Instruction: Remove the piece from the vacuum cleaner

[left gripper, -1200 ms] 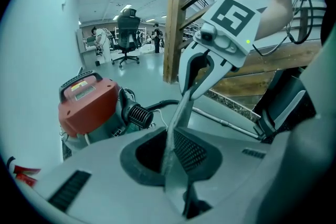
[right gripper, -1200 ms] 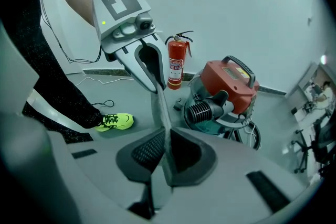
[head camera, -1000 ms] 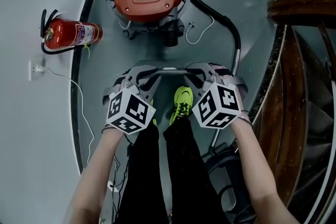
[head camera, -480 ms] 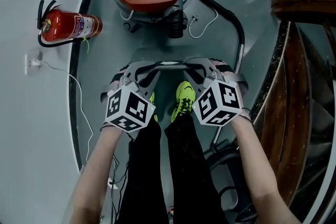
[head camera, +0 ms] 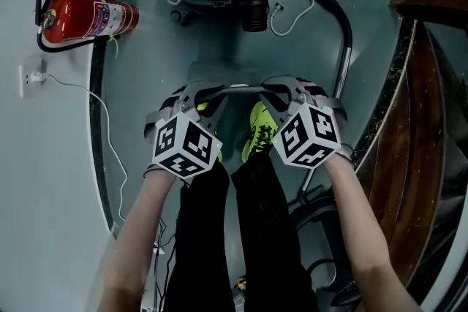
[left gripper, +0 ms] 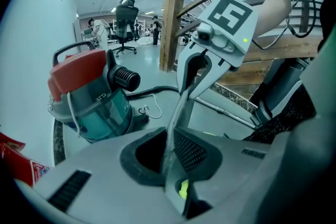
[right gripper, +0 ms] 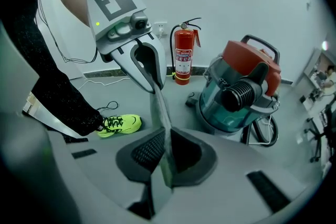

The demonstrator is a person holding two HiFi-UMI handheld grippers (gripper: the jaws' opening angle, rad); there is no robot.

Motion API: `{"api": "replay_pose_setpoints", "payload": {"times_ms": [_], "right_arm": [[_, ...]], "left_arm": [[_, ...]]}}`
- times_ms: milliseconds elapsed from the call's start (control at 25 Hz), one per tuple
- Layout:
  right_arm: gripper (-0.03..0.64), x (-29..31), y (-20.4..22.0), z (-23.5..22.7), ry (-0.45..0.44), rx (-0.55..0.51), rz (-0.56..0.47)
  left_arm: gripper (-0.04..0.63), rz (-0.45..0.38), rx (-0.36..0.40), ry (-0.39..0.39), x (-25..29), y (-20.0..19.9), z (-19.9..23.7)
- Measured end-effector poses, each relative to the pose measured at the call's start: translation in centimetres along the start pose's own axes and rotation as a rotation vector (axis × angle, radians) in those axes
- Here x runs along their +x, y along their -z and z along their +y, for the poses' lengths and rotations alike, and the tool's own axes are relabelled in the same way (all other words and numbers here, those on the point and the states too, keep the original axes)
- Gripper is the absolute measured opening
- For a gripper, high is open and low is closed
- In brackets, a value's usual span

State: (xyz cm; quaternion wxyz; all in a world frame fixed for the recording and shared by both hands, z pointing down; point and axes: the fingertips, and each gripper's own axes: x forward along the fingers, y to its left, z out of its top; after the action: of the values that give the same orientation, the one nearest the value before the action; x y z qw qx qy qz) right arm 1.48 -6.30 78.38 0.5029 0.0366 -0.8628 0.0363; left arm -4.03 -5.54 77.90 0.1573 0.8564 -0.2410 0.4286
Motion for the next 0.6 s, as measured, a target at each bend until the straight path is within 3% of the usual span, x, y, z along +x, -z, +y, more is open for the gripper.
{"api": "replay_pose_setpoints", "payload": {"times_ms": [600], "right_arm": [[0.04,3.4,2.2,1.0,-0.044,0.073,0.011]], "left_arm": [[0.054,0.032,-0.044,0.056,3.1,2.8,-0.6]]}}
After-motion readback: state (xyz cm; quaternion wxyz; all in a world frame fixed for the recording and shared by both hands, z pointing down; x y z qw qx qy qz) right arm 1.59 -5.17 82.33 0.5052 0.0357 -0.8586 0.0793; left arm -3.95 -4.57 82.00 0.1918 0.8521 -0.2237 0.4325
